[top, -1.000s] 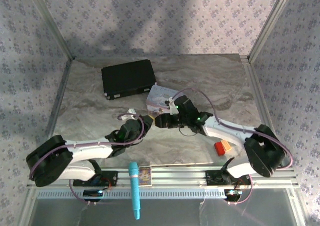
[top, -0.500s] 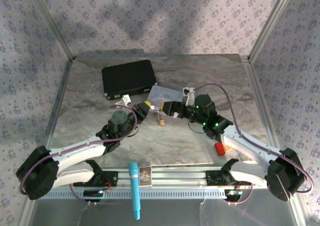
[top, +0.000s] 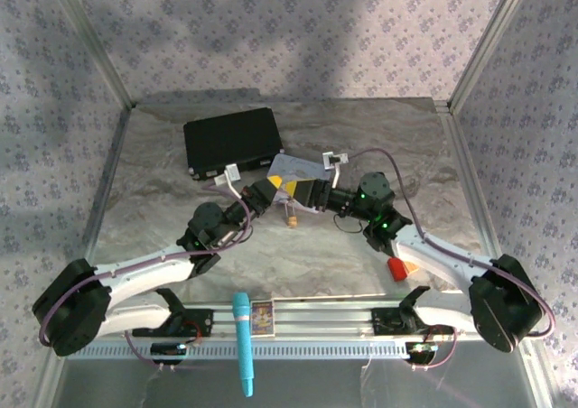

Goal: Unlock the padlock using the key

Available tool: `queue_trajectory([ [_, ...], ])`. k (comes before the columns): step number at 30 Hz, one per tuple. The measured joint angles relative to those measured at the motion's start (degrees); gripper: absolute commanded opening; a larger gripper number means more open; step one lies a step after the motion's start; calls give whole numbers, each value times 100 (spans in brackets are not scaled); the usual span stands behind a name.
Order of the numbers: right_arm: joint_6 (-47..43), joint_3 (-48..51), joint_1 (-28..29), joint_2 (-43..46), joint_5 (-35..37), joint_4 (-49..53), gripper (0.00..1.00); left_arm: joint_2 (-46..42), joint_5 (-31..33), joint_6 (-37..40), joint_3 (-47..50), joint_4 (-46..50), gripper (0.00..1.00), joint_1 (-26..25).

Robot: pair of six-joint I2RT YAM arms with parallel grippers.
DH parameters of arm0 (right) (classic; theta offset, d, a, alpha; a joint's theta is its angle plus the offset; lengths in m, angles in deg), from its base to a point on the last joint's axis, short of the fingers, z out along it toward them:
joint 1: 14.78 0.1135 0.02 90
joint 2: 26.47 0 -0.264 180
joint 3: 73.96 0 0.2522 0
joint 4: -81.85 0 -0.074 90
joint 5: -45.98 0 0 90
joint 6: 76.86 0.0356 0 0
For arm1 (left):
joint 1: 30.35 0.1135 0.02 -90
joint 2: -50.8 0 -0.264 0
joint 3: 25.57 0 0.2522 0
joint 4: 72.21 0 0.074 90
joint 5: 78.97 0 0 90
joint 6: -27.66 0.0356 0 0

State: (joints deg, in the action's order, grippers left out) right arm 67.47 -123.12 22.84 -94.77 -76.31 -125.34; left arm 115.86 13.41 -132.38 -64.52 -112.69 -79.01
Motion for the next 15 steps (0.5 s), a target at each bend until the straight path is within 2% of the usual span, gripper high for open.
queue_trajectory([
  [6, 79, 13, 0, -35, -24, -63, 41, 4, -4, -2, -2, -7, 0, -11],
  [15, 214, 90, 0, -284, -103, -310, 30, 151, -2, -13, -2, -155, 0, -11],
])
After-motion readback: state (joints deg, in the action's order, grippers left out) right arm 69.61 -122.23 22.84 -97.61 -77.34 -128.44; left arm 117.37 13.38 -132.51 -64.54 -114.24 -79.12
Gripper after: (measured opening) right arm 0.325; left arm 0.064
